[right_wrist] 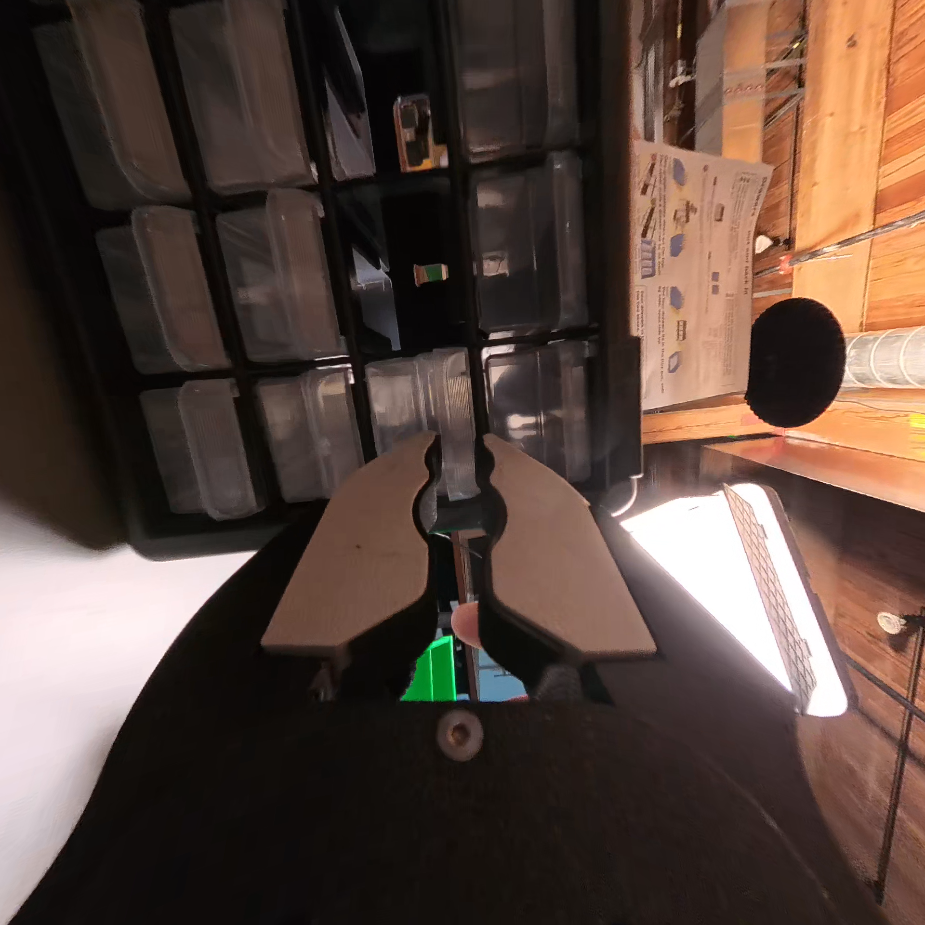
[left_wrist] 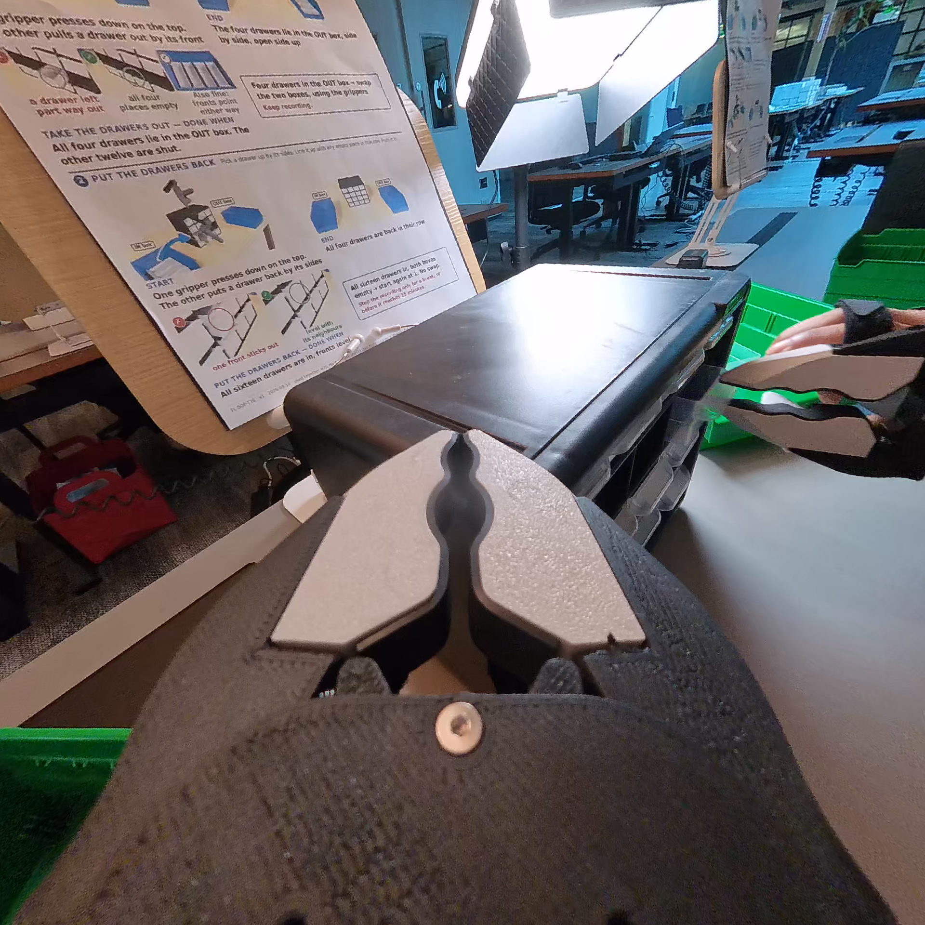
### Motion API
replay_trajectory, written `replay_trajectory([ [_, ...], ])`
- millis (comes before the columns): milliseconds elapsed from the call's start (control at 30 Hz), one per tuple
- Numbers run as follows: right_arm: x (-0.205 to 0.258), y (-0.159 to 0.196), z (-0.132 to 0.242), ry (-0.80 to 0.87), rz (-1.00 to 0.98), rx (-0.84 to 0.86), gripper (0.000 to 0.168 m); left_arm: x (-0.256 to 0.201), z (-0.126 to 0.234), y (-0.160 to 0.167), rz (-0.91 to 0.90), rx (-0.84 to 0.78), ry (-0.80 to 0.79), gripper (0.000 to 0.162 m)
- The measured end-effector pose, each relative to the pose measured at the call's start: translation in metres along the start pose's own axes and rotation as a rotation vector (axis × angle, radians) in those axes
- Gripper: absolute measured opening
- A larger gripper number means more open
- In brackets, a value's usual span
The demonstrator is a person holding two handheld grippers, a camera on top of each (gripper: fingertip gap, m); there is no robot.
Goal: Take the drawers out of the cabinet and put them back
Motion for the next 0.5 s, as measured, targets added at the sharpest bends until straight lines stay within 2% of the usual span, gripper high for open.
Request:
replay_trajectory([
  [33,0.0,0.0,0.006,0.001,-0.007,-0.011,0.012,0.0,0.0,0.0,0.001,-0.001,0.001,0.0],
  [233,-0.005,-0.001,0.047,-0.116,-0.071,-0.148,0.013,0.0,0.0,0.0,0.009,-0.005,0.004,0.0],
  [333,-0.011,0.001,0.052,-0.285,-0.167,-0.175,0.018,0.0,0.0,0.0,0.012,-0.007,0.006,0.0],
  [500,-0.015,-0.003,0.034,-0.621,-0.234,-0.13,0.024,0.0,0.0,0.001,0.013,-0.007,0.002,0.0],
])
Point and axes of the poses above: each gripper's, where its closed fingertips meet, z back along the fingers, y out of its underside, x = y × z across the jaws, the point moved 4 cm from there along z, back along the fingers, and after that the axes turned 13 degrees about x, right-handed, at the moved point
